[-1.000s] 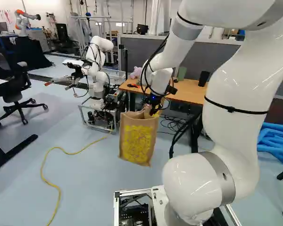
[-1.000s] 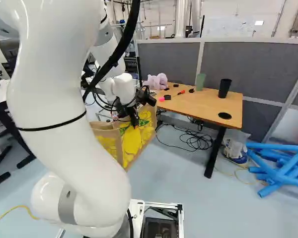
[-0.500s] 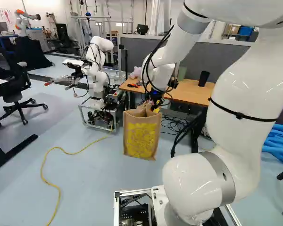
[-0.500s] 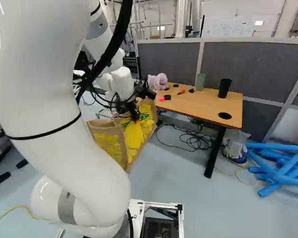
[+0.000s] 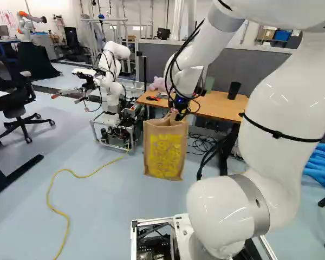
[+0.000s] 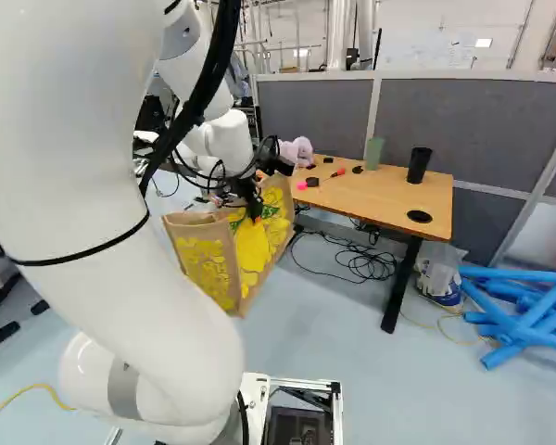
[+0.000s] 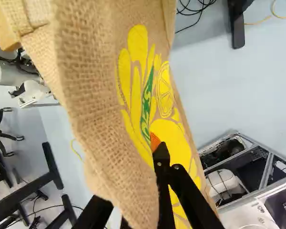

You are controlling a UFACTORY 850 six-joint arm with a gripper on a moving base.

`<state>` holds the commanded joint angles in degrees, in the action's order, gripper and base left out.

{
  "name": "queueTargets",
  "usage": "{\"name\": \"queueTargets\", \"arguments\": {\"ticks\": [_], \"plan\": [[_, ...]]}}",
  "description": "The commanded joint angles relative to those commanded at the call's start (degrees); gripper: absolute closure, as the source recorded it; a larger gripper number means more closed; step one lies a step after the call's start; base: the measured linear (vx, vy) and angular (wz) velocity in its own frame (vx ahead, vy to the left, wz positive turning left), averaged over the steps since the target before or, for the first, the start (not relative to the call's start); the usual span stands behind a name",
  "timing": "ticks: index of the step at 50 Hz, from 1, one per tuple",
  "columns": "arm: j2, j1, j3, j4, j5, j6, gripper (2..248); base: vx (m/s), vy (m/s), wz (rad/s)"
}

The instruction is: Pick up the bag on the ground and place it on the table

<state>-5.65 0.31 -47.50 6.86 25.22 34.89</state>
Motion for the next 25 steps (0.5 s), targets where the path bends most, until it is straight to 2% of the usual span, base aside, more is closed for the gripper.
{"name": "queueTargets", "arguments": {"ticks": [25], "plan": [[-1.2, -1.9, -6.2, 0.4, 11.9, 0.0, 218, 0.0, 0.0, 0.0]]}}
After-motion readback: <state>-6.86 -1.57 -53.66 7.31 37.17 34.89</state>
